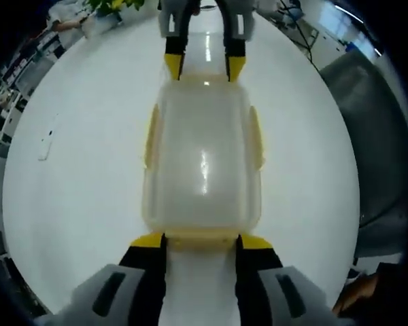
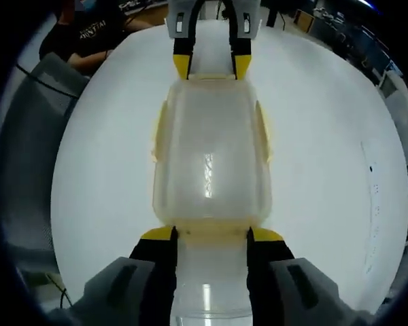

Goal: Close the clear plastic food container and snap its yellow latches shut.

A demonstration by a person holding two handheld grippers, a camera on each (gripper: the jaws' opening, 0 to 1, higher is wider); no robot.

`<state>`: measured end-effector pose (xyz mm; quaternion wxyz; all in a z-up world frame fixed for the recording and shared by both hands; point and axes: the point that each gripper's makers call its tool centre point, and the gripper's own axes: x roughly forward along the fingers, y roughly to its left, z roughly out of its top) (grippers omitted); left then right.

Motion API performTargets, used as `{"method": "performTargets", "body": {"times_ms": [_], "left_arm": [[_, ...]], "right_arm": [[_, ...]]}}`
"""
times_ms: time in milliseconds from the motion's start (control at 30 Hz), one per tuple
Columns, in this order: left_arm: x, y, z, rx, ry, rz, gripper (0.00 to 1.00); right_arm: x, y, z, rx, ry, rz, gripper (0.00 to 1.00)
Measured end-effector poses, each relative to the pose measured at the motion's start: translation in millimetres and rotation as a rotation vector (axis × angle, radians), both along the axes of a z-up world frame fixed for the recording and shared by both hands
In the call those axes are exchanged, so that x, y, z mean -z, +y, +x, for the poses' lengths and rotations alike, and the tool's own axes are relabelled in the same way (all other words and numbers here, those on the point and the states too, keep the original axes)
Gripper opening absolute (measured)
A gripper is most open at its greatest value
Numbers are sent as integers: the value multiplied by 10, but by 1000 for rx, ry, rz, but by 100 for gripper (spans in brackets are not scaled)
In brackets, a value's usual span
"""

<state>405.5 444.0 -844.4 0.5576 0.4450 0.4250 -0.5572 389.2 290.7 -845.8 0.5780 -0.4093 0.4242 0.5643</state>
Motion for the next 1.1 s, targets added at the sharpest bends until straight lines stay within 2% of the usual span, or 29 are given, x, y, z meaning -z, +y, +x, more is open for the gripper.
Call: {"method": "performTargets", "body": {"times_ms": [67,200,367,467,633,800,900,1100], "left_arm": [[-80,8,16,-3,-21,-12,34],[-244,58,-35,-8,-37,-36,34],[-521,-29,-232,-12,-15,-65,34],[-762,-129,-254,-6,-76,-88,34],[-1013,-310,-326,-7,-112,-96,34],[-1111,-560,-403,-22,-144,-86,34],[-1127,-744,-418,-24,-131,-83,34],[-1129,-1174,-326,-19,-142,-77,34]], "right_arm": [[-72,-13,39,-17,-49,-8,37],[-297,21,-21,-6,-62,33,37],[-575,-79,-177,-12,-87,3,37],[-798,-173,-197,-3,-126,15,37],[-1034,-370,-260,0,-165,26,37],[-1105,-600,-302,-17,-192,33,37],[-1118,-791,-333,-20,-184,41,37],[-1104,-1248,-229,-10,-197,35,37]]}}
